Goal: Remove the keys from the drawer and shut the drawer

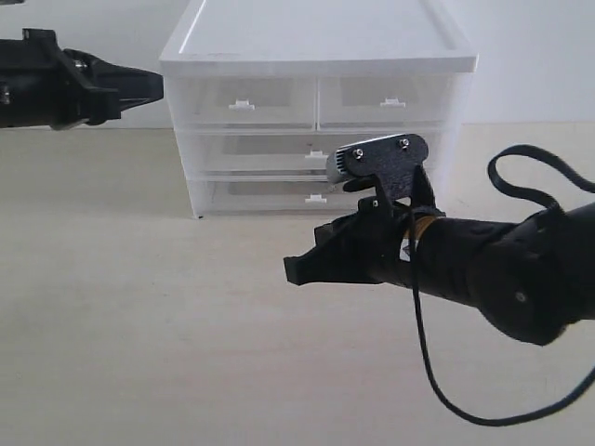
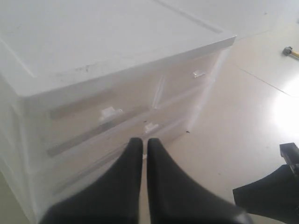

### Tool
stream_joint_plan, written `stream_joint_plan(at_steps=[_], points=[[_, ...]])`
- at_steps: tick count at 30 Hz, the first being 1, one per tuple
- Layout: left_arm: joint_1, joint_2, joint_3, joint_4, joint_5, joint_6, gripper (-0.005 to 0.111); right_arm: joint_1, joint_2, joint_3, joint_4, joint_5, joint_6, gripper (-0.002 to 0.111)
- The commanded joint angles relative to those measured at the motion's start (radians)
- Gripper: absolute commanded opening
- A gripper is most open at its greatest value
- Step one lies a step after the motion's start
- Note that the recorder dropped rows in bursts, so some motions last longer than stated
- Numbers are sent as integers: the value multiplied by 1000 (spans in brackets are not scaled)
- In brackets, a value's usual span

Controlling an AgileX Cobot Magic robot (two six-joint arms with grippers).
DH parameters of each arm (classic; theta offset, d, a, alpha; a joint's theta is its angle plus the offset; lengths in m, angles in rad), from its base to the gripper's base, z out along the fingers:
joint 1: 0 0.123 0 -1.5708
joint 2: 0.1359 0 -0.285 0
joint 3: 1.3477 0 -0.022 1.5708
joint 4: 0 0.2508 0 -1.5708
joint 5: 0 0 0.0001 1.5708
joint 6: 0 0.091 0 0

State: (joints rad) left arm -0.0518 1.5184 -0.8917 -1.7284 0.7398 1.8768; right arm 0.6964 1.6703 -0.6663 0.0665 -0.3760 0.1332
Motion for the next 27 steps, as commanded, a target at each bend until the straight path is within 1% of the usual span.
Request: stream_joint_plan(at_steps=[1,5,9,14,19,24,27], points=[[-41,77,-74,-16,-62,78,4,1,68,-71,81,8,-64,0],[-43,132,-125,-16,-89,123,4,1,103,-123,99,19,-63,0],[-43,197,-169,-16,-118,128,4,1,131,-150,150,19,-80,0],[-43,258,-207,-16,-97,133,4,1,161,-156,235,23,-196,0],[-43,290,-245,-16,-98,135,4,-1,178,-156,380,14,-341,0],[-43,321,-285,-16,-100,135,4,-1,178,-156,386,6,-379,0],[-43,333,-288,-16,-85,128,4,-1,178,-156,386,-1,-382,0]])
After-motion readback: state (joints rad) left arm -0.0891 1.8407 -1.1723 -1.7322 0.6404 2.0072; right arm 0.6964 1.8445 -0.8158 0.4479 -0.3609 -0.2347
